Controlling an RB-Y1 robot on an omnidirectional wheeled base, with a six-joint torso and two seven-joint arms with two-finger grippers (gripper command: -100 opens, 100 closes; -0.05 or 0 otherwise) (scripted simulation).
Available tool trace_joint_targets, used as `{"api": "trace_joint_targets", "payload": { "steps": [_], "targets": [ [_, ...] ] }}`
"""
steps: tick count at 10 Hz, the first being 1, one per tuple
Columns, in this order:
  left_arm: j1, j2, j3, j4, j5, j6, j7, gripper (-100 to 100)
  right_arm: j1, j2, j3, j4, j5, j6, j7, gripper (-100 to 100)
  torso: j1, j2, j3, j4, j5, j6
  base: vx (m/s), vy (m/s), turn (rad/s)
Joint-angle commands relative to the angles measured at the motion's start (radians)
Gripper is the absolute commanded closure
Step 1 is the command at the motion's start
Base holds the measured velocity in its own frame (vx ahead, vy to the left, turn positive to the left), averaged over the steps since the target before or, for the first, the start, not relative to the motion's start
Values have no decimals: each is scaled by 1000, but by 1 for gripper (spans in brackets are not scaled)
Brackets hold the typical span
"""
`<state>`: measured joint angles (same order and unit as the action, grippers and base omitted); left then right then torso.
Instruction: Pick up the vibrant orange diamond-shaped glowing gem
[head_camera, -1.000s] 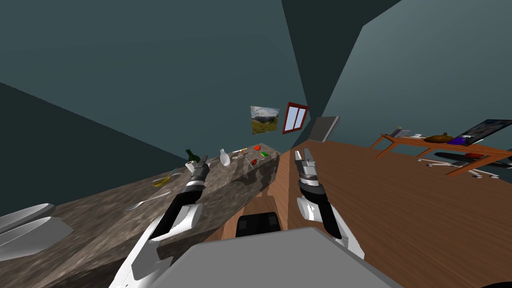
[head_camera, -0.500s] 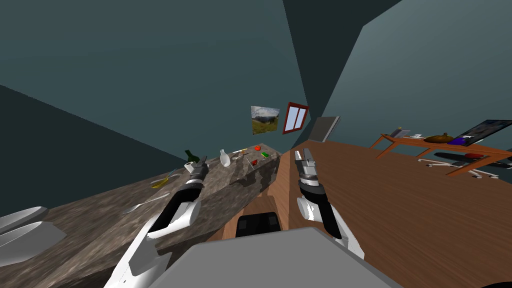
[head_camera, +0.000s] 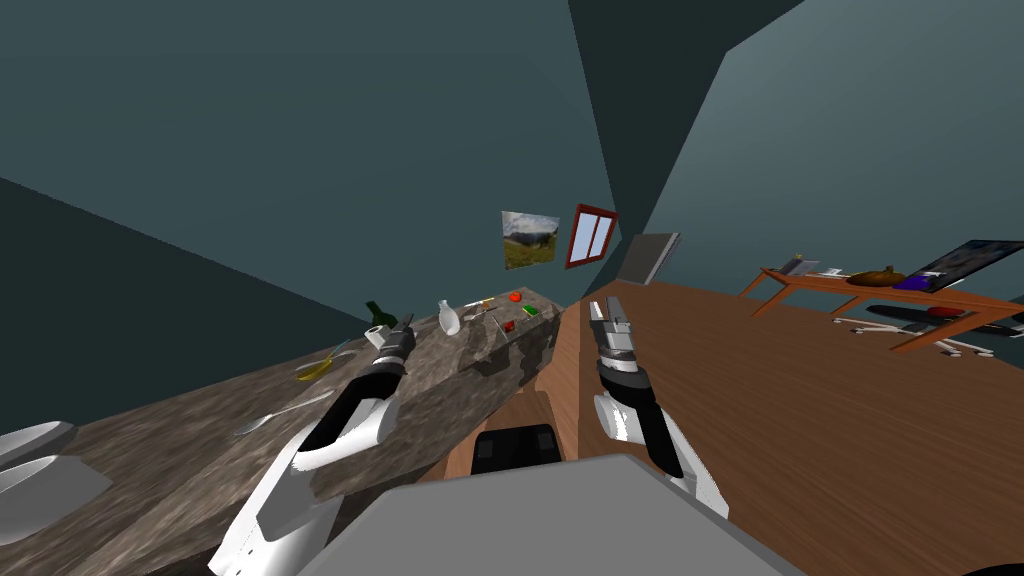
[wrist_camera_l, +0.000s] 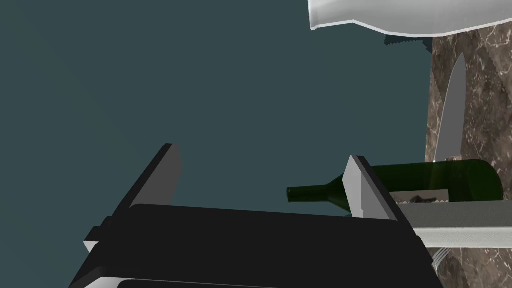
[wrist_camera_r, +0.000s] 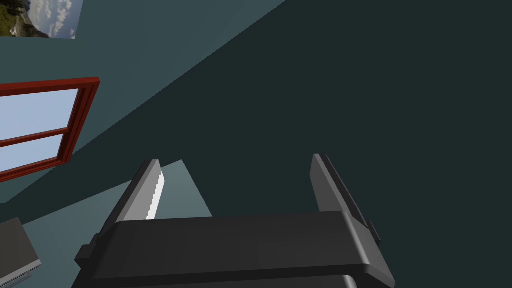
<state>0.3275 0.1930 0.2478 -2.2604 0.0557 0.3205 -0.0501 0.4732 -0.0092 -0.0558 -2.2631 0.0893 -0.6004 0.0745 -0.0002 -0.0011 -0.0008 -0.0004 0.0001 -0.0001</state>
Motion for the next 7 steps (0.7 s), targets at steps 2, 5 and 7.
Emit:
{"api": "trace_joint_targets", "payload": {
  "steps": [2,5,7],
  "targets": [
    [-13,6,15,0,9,73,11,-100,0,0,0,0,0,0,0,0,0,0,0,0,0,0,24,-7,-12],
    [-27,11,28,4,18,138,22,-100,0,0,0,0,0,0,0,0,-1,-1,-1,0,0,0,30,-14,-8],
    [-41,18,41,9,27,203,33,-100,0,0,0,0,0,0,0,0,-1,-1,0,0,0,0,28,-21,-17]
  ]
}}
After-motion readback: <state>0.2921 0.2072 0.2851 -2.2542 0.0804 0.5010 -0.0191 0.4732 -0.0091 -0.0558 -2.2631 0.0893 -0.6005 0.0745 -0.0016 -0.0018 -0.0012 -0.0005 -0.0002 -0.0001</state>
